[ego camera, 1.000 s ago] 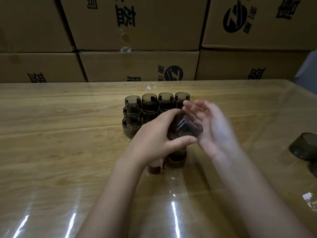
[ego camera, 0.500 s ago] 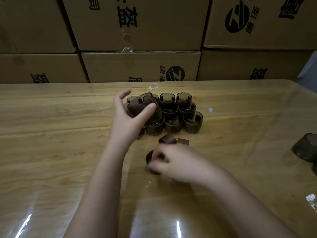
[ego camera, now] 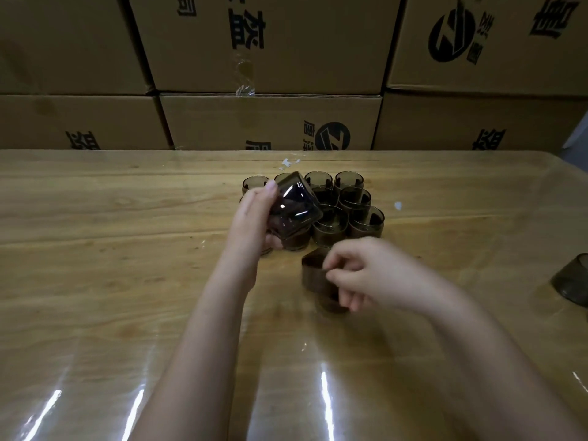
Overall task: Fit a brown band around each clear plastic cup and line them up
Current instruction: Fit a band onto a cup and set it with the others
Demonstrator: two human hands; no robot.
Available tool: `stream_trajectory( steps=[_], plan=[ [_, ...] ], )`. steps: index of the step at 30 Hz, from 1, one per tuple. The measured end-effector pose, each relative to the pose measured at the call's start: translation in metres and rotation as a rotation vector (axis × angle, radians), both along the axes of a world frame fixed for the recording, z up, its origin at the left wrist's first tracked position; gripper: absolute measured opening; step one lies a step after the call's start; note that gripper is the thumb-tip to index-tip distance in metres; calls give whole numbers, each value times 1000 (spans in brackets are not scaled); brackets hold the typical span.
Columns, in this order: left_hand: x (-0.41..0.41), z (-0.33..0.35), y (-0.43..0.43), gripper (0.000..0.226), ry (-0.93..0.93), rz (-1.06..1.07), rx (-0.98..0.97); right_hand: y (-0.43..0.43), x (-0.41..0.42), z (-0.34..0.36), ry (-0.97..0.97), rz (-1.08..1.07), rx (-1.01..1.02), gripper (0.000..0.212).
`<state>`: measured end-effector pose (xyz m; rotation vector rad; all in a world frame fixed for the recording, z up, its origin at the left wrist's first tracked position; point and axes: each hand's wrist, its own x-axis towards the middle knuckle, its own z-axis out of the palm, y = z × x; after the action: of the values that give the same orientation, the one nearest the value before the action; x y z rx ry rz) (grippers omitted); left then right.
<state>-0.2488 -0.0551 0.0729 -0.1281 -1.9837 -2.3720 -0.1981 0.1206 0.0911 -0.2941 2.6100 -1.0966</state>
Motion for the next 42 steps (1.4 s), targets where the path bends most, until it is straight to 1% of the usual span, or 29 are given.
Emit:
stream_trajectory(
  steps=[1, 3, 5, 6, 8, 10, 12, 14, 19, 23, 25, 28, 31, 34, 36, 38, 40, 41, 42],
  plan=[
    [0, -1, 2, 52, 2, 3, -9, 7, -1, 5, -6, -18, -20, 17],
    [0, -2, 4, 50, -10, -15, 13, 18, -2, 13, -1, -74, -131, 13],
    [2, -2, 5, 52, -24, -63, 73, 25, -3, 19, 45, -162, -269, 14],
    [3, -2, 5, 57, -22, -105, 103, 27, -4, 20, 89, -206, -308, 16],
    [4, -4, 5, 64, -3, -204, 157, 29, -7, 21, 201, -266, -324, 18],
    [4, -6, 4, 61, 17, -273, 181, 29, -8, 19, 314, -297, -313, 21],
    [4, -7, 5, 63, 4, -306, 201, 29, -8, 17, 427, -292, -290, 25],
    [5, -7, 7, 63, -17, -334, 219, 28, -5, 16, 523, -242, -246, 25],
    [10, -8, 20, 45, -71, -375, 171, 23, -3, 14, 818, -94, -8, 21],
    [10, -10, 27, 57, -163, -360, 58, 26, -4, 14, 926, -53, 87, 24],
    [9, -10, 26, 62, -178, -381, -12, 27, -3, 16, 993, 1, 136, 29],
    [10, -7, 23, 64, -165, -452, -99, 24, 0, 19, 1069, 65, 216, 28],
    [12, -3, 20, 58, -148, -500, -164, 23, 0, 18, 1094, 103, 257, 29],
    [12, -3, 22, 60, -137, -470, -155, 23, -3, 14, 1113, 105, 223, 30],
    [12, -4, 24, 60, -120, -430, -109, 23, -4, 13, 1064, 87, 84, 31],
    [11, -5, 26, 55, -99, -390, -39, 21, -4, 12, 972, 46, -135, 35],
    [10, -5, 26, 60, -81, -319, 29, 15, -3, 12, 871, -57, -311, 31],
    [9, -6, 27, 67, -75, -272, 49, 12, -2, 12, 775, -124, -369, 32],
    [9, -6, 28, 73, -64, -225, 59, 8, -3, 12, 634, -184, -414, 45]
  ],
)
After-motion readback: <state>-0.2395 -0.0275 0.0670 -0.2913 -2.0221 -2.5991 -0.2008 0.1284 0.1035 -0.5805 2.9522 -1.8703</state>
